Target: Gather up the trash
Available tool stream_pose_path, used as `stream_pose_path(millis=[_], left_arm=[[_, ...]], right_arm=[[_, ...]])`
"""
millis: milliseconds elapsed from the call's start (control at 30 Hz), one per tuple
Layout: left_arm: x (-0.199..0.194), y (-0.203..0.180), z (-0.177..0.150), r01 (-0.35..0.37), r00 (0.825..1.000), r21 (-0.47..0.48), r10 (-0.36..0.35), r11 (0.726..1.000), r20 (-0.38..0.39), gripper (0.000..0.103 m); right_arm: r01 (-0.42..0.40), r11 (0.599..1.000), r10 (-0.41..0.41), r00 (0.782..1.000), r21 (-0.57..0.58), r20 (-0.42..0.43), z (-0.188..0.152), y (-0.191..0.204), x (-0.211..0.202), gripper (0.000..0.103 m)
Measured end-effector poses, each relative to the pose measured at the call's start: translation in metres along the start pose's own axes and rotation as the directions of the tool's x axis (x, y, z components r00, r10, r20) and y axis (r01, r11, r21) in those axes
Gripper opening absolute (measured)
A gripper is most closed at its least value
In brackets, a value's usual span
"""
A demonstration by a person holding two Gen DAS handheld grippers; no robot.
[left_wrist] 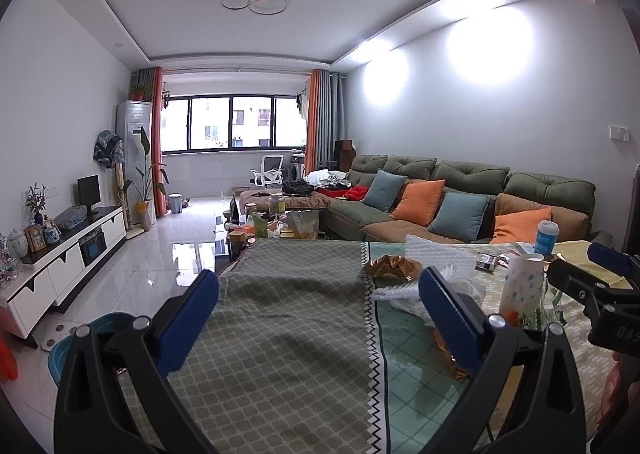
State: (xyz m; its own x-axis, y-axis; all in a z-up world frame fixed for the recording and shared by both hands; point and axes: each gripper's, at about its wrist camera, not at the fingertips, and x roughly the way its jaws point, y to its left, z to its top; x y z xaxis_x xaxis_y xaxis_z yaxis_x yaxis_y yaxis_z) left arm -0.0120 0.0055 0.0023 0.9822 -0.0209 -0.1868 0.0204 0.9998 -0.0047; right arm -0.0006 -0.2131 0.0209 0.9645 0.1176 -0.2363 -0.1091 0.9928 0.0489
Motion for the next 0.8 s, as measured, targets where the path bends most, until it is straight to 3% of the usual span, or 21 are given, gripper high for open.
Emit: stream_pose_path(millis=[800], left_arm=[[0.0059, -0.0043, 0.0000, 0.011, 1.000, 0.012, -0.011, 1.000, -0.025, 0.100]], right_arm=[[0.000, 1.000, 0.000, 1.000, 0.003, -0.002, -0.0005, 0.0005, 0.0008, 0.099]])
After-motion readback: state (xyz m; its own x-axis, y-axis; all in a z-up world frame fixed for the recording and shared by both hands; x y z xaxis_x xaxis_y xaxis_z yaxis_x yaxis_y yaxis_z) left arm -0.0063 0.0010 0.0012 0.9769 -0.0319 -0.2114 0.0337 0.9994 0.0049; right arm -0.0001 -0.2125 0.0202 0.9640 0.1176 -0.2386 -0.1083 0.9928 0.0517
